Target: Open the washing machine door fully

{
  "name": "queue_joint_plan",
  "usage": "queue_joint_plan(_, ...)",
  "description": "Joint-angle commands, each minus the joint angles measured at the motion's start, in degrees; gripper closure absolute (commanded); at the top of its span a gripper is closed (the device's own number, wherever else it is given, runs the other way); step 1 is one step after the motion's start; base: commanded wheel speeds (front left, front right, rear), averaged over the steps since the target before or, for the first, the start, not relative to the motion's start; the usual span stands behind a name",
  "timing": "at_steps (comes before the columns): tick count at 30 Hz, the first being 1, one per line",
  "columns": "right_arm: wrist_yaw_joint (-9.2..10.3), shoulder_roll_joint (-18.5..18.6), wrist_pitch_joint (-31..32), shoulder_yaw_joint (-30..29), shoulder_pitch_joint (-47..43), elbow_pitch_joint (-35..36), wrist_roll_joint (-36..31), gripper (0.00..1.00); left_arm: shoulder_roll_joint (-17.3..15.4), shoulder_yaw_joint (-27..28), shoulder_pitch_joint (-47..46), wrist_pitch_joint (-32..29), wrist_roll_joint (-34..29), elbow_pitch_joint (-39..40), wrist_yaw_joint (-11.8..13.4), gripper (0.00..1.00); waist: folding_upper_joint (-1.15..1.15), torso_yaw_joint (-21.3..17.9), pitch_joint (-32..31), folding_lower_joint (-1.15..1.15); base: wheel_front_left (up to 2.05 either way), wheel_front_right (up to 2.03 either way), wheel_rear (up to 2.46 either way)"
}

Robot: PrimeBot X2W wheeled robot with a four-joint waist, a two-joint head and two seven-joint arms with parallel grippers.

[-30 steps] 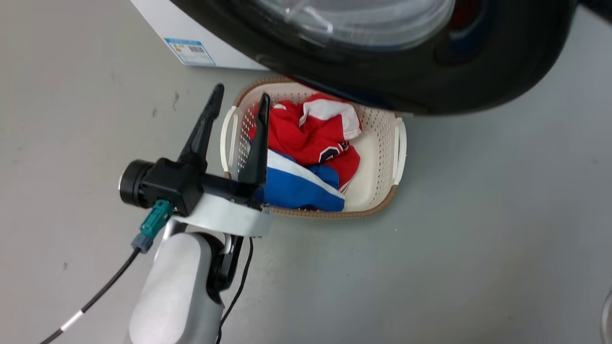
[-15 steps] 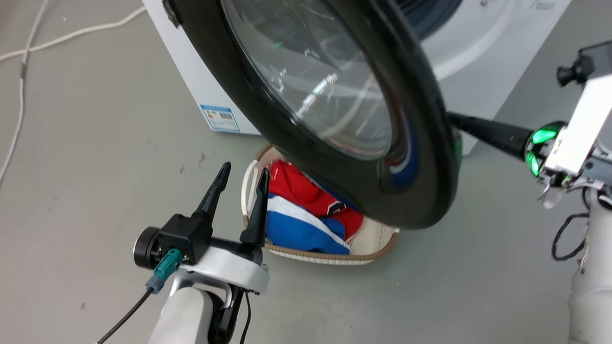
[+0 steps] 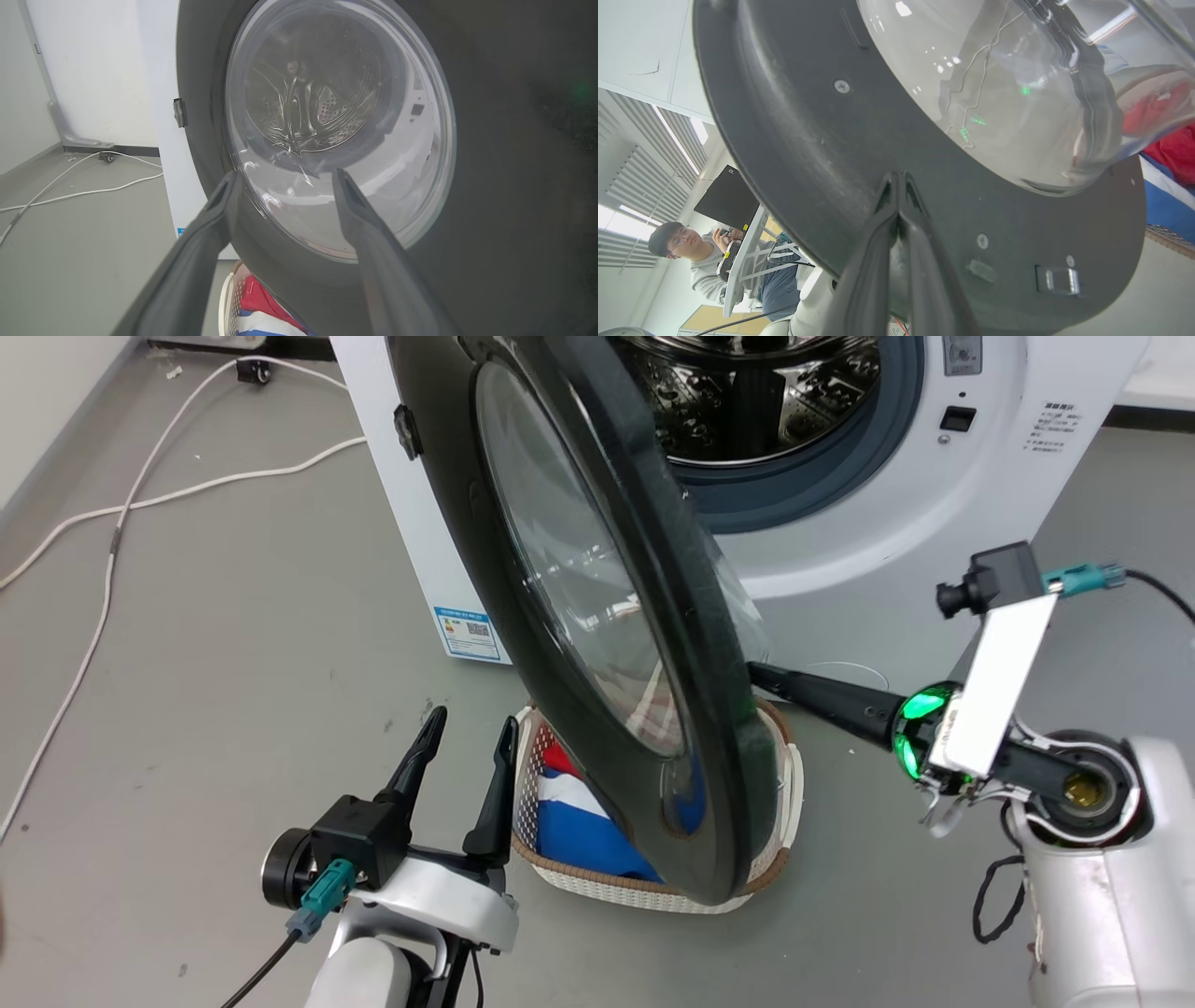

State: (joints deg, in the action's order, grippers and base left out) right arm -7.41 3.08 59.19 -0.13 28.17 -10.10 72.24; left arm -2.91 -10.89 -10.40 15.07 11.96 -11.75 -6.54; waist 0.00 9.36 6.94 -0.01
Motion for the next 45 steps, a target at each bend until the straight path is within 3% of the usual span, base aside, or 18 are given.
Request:
queue_joint_plan(1,-0.14,-0.33,-1.26,1.27,-1.25,-0.26,0.63,1.00,0.03,0.22,0.63,0.14,0.08,-0.15,-0.14,0.00,0.00,0.00,-0.39,0.01,0.00,0.00,0.00)
queue_joint_plan(9,-0.14,-0.28,-8.57,1.40,-3.73,-0.50,1.71,1.00,0.03,0.77,1.19,0.14,-0.34,-0.44,-0.41,0.00,0.00,-1.04,-1.46,0.01,0.00,0.00,0.00)
queue_joint_plan(23,-0.14,-0.23,-32.41,-9.35,-17.20,6.77,2.22,1.00,0.03,1.98,3.25,0.14,0.40,-1.73,-0.81,0.00,0.00,-3.10,-4.65,0.01,0.00,0.00,0.00)
queue_joint_plan(26,-0.14,0.08,-36.57,-11.16,-21.15,9.21,0.14,1.00,0.03,2.37,3.74,0.14,0.07,-1.80,-0.82,0.00,0.00,-3.89,-4.82,0.01,0.00,0.00,0.00)
queue_joint_plan(27,-0.14,0.33,-40.63,-12.13,-24.70,11.35,-3.15,1.00,0.02,2.79,4.17,0.14,-0.20,-1.95,-0.84,0.00,0.00,-4.55,-5.04,0.01,0.00,0.00,0.00)
queue_joint_plan(33,-0.14,1.30,-47.76,-11.00,-29.70,14.37,-12.38,1.00,0.03,3.22,4.42,0.14,-0.39,-2.22,-0.92,0.00,0.00,-5.77,-5.54,0.01,0.00,0.00,0.00)
queue_joint_plan(35,-0.14,1.87,-50.32,-10.39,-31.04,15.16,-16.43,0.51,0.03,3.39,4.49,0.14,-0.23,-2.27,-0.91,0.00,0.00,-6.16,-5.84,0.01,0.00,0.00,0.00)
queue_joint_plan(36,-0.14,2.37,-51.62,-10.10,-31.38,15.58,-18.82,0.00,0.03,3.45,4.58,0.14,-0.19,-2.31,-0.92,0.00,0.00,-6.33,-5.95,0.01,0.00,0.00,0.00)
queue_joint_plan(39,-0.14,3.81,-55.52,-9.76,-32.11,16.72,-26.92,0.00,0.03,3.64,4.75,0.14,-0.23,-2.44,-0.94,0.00,0.00,-6.69,-6.21,0.01,0.00,0.00,0.00)
queue_joint_plan(42,-0.14,5.97,-59.67,-10.63,-32.54,17.82,-39.30,0.00,0.03,3.73,4.82,0.14,-0.45,-2.53,-0.96,0.00,0.00,-6.86,-6.36,0.01,0.00,0.00,0.00)
queue_joint_plan(45,-0.08,5.24,-61.98,-12.14,-32.62,18.83,-50.67,0.00,0.03,3.85,4.85,0.14,-0.49,-2.70,-0.98,0.00,0.00,-6.85,-6.52,0.01,0.00,0.00,0.00)
